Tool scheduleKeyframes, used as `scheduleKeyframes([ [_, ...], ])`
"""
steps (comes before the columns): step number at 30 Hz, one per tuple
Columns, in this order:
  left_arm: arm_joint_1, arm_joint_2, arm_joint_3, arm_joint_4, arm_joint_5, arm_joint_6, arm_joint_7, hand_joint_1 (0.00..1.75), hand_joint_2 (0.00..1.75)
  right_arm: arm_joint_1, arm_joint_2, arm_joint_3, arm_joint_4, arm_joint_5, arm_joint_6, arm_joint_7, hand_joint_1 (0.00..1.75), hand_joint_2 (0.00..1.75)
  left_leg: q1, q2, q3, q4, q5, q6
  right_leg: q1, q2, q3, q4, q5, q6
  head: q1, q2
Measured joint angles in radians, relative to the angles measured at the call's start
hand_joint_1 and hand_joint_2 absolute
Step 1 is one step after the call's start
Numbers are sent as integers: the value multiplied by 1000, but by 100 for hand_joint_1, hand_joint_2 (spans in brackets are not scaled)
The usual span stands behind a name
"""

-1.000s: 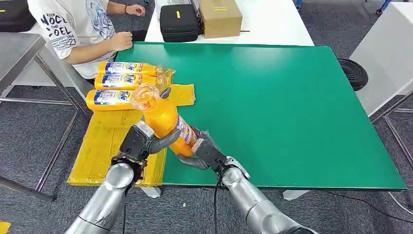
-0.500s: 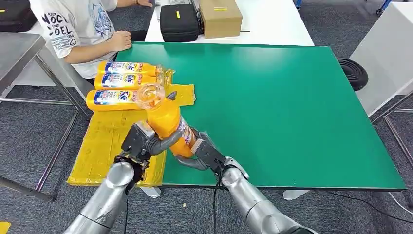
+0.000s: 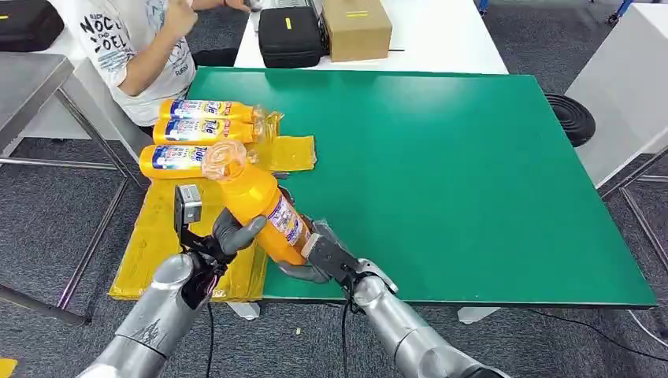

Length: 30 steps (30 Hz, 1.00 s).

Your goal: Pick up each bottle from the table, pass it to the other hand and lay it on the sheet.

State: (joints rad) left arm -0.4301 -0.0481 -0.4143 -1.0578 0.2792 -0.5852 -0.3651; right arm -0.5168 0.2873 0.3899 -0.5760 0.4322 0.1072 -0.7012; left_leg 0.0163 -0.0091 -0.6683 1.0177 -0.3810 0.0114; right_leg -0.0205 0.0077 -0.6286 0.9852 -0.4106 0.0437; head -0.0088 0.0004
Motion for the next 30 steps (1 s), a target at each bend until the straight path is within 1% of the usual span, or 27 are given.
scheduleKeyframes([
  [11,-4,3,2,26,11,-21,-3,175,175,-2,6,0,20,13,-4,0,175,175,0,0,0,0,0,0,0,0,0,0,0,0,0,0],
  [12,-3,3,3,25,5,-19,-3,175,175,-2,6,0,22,14,-4,0,0,175,0,0,0,0,0,0,0,0,0,0,0,0,0,0],
  [14,0,3,3,25,-9,1,0,175,175,-4,7,0,25,14,-6,0,0,175,0,0,0,0,0,0,0,0,0,0,0,0,0,0],
  [15,2,3,3,24,-18,13,1,175,175,-3,7,0,27,14,-7,1,0,0,0,0,0,0,0,0,0,0,0,0,0,0,0,0],
  [19,10,2,3,18,-74,89,5,175,175,-3,8,-4,31,-5,-12,3,0,0,0,0,0,0,0,0,0,0,0,0,0,0,0,0],
  [26,14,2,15,-2,-206,296,-4,175,175,6,6,-37,9,-61,44,5,0,0,0,0,0,0,0,0,0,0,0,0,0,0,0,0],
  [30,18,2,37,-12,-238,345,-5,175,175,24,2,-45,-42,-82,76,3,0,0,0,0,0,0,0,0,0,0,0,0,0,0,1,0],
])
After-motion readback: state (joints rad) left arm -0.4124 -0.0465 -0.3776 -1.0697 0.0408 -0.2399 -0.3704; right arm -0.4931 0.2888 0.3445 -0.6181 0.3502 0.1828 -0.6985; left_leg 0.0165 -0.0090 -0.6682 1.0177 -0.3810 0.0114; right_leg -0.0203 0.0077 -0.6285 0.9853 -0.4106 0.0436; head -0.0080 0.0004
